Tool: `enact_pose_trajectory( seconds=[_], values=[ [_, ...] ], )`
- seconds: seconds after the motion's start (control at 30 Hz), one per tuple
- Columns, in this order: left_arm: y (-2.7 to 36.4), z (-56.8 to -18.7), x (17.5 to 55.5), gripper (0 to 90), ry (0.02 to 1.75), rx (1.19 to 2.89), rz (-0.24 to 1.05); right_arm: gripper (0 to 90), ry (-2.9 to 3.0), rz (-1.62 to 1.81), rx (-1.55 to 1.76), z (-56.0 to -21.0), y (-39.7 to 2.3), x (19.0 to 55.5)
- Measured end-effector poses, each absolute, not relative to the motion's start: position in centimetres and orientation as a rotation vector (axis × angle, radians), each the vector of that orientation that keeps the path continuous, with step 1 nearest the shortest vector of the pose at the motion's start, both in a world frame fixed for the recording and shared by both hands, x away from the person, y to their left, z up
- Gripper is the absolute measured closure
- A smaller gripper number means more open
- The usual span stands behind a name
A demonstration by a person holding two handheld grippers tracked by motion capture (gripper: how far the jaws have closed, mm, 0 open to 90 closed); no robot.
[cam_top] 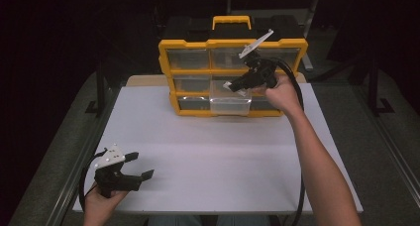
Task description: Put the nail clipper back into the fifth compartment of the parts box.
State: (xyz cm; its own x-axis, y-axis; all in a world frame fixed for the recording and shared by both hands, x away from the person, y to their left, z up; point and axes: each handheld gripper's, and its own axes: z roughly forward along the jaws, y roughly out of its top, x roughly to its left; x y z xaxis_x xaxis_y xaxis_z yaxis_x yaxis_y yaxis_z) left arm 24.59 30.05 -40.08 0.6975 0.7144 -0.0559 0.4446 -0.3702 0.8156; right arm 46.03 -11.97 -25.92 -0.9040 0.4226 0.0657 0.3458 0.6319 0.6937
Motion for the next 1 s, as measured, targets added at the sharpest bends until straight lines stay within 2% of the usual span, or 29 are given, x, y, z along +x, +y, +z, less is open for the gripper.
enact_pose_trajectory(
  seconds=[0.47, 0.6, 0.83, 1.0],
  values=[
    [29.9, -40.2, 24.6, 15.7, 0.886, 2.028, 0.387, 68.6, 2.682, 1.234, 0.669, -25.0, -13.1, 45.2],
    [29.9, -40.2, 24.7, 15.7, 0.888, 2.028, 0.385, 62.4, 2.660, 1.279, 0.681, -24.7, -13.9, 44.8],
    [29.8, -40.2, 24.6, 15.7, 0.892, 2.028, 0.379, 44.5, 2.614, 1.394, 0.755, -24.5, -15.2, 43.5],
    [29.7, -40.2, 24.6, 15.7, 0.887, 2.023, 0.382, 40.6, 2.592, 1.418, 0.743, -24.8, -16.3, 42.5]
  ],
)
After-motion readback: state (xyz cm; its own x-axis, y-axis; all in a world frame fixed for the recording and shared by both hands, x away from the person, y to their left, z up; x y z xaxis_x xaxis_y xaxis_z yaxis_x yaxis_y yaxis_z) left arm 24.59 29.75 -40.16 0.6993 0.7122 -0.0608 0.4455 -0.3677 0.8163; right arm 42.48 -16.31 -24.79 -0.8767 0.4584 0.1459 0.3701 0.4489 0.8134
